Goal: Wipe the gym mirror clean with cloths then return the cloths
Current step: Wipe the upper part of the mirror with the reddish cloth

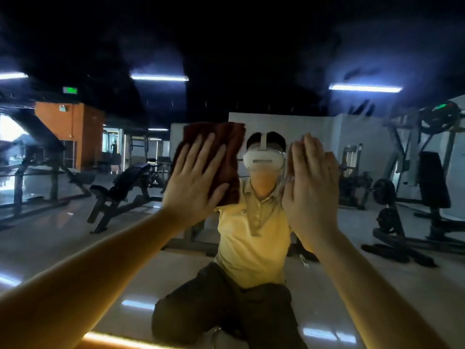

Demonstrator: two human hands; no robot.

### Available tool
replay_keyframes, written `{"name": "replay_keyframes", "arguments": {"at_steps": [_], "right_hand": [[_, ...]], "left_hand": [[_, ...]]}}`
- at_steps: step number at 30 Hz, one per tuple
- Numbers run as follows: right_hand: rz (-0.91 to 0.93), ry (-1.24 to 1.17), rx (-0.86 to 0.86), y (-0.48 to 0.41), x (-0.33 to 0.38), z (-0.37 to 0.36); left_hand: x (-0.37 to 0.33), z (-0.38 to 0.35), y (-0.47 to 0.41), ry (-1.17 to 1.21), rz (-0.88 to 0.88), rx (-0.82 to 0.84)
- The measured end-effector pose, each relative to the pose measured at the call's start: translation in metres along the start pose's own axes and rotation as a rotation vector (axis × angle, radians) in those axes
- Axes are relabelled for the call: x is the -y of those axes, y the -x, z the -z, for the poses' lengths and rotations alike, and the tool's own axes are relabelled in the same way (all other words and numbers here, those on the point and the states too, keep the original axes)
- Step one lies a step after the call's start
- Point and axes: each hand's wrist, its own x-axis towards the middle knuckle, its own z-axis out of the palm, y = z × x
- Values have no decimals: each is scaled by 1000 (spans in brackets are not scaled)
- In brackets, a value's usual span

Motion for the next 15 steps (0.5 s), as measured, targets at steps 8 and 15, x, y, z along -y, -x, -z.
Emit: {"name": "replay_keyframes", "arguments": {"at_steps": [8,15], "right_hand": [[-90,113,29,30,25,-13],[-145,191,55,77,-24,4]], "left_hand": [[68,-12,147,119,177,33],[-54,-27,111,217,85,-3]]}}
